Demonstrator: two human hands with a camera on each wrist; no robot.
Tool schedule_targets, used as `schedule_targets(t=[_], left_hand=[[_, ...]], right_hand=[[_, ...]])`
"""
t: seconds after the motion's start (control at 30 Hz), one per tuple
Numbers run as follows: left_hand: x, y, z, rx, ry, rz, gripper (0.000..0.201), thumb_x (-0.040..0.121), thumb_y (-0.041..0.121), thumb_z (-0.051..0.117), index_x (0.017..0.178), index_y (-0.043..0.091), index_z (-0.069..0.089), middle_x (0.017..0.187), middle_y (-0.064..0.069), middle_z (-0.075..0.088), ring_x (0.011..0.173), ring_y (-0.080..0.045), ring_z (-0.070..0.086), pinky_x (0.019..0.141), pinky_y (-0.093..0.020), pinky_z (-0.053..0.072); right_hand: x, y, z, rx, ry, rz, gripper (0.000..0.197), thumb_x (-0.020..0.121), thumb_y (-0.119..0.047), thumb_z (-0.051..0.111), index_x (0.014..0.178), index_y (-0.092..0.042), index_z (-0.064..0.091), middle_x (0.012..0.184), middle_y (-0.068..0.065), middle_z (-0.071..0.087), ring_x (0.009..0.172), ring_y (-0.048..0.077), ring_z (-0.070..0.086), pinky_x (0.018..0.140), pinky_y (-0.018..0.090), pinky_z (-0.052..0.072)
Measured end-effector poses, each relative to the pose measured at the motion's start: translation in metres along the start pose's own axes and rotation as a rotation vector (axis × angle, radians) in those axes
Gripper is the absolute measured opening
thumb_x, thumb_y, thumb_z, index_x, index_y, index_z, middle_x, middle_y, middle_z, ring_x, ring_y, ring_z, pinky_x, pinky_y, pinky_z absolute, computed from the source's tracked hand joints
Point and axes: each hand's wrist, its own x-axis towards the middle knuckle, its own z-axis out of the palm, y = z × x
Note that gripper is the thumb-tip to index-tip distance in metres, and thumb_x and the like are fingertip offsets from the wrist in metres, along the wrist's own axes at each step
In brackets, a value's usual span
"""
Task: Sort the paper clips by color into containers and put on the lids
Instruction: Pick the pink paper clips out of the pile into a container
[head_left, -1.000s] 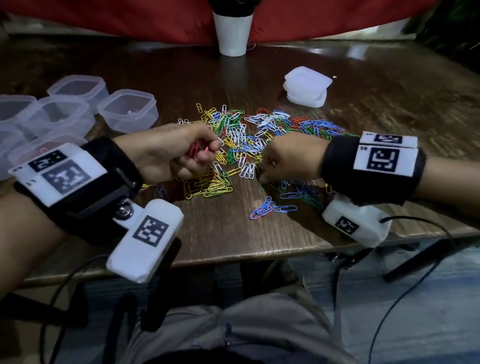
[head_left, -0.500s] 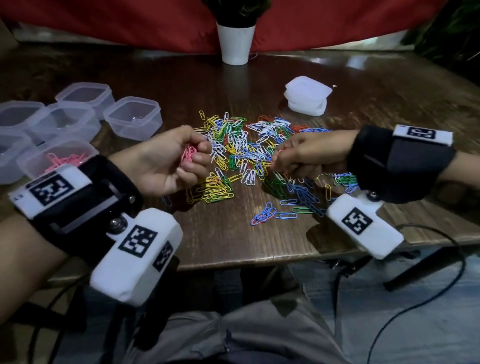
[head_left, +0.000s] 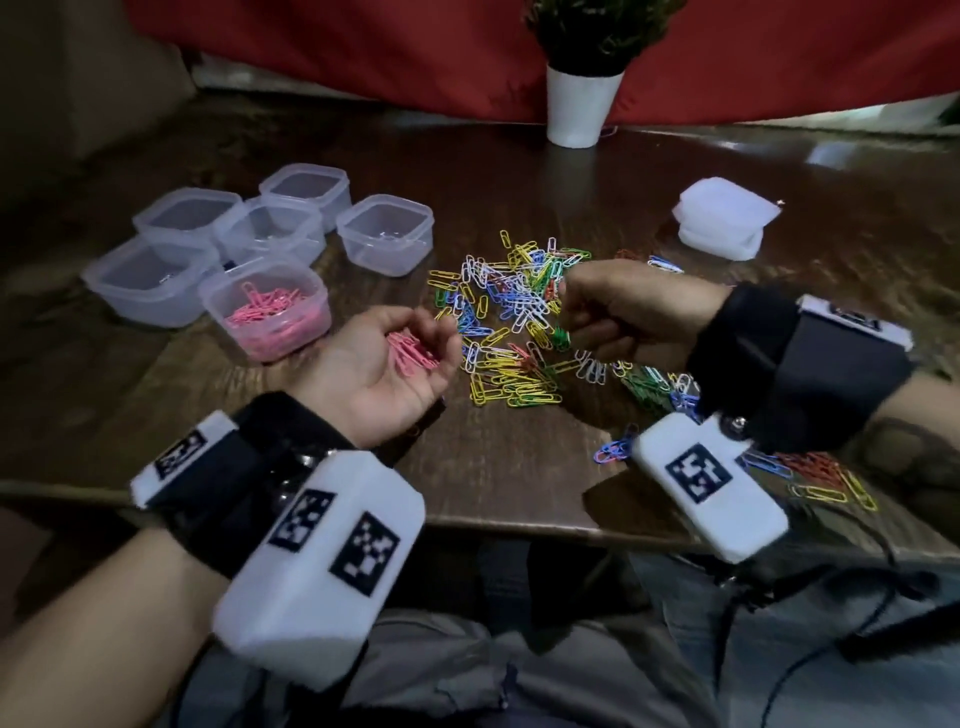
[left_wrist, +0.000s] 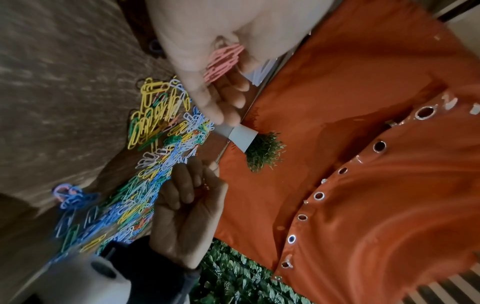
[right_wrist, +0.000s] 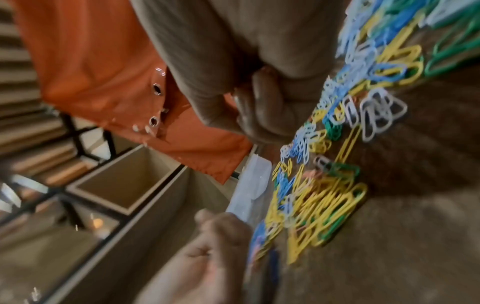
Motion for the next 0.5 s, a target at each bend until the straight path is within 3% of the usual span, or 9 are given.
schedule_targets(t=[0.07, 0.17, 0.27, 0.33, 0.5], left_hand=[[-0.001, 0.004, -0.003, -0.025, -0.024, 0.02, 0.039, 0.086, 0.009, 0.037, 0.047, 0.009, 0.043, 0.041, 0.003, 0.036, 0.033, -0.008, 0.042, 0.037, -0.01, 0.038], [-0.005, 0.015, -0.007, 0.008, -0.065, 0.007, 0.024, 0.066, 0.011, 0.04, 0.042, 0.012, 0.04, 0.041, 0.006, 0.027, 0.032, -0.005, 0.031, 0.031, -0.011, 0.026], [-0.008, 0.014, -0.003, 0.056, -0.075, 0.005, 0.018, 0.065, 0.011, 0.04, 0.048, 0.014, 0.037, 0.043, 0.006, 0.025, 0.032, -0.004, 0.029, 0.03, -0.012, 0.021], [-0.009, 0.011, 0.001, 0.053, -0.085, 0.008, 0.018, 0.066, 0.01, 0.041, 0.049, 0.013, 0.038, 0.043, 0.006, 0.027, 0.032, -0.004, 0.03, 0.03, -0.011, 0.022], [-0.016, 0.024, -0.011, -0.033, -0.058, 0.044, 0.017, 0.07, 0.009, 0.044, 0.055, 0.009, 0.05, 0.049, 0.004, 0.044, 0.038, -0.005, 0.048, 0.036, -0.011, 0.04]], right_hand=[[-0.001, 0.003, -0.009, -0.262, 0.098, -0.04, 0.032, 0.091, -0.009, 0.037, 0.06, -0.016, 0.034, 0.047, -0.004, 0.032, 0.029, 0.003, 0.024, 0.032, 0.008, 0.015], [-0.004, 0.005, -0.021, -0.667, 0.134, -0.062, 0.023, 0.09, -0.021, 0.057, 0.07, -0.012, 0.05, 0.05, -0.002, 0.037, 0.028, 0.002, 0.031, 0.031, 0.013, 0.023], [0.002, 0.0, -0.007, -0.882, 0.079, -0.101, 0.016, 0.083, -0.026, 0.067, 0.082, -0.01, 0.063, 0.059, -0.003, 0.047, 0.047, 0.001, 0.043, 0.043, 0.017, 0.032], [0.013, -0.003, 0.01, -0.921, 0.055, -0.105, 0.017, 0.081, -0.026, 0.069, 0.087, -0.01, 0.066, 0.065, -0.005, 0.053, 0.059, 0.005, 0.046, 0.05, 0.02, 0.035], [0.036, -0.01, 0.023, -0.962, 0.009, 0.059, 0.023, 0.08, -0.024, 0.071, 0.091, -0.005, 0.066, 0.064, 0.002, 0.054, 0.052, 0.012, 0.046, 0.043, 0.018, 0.037]])
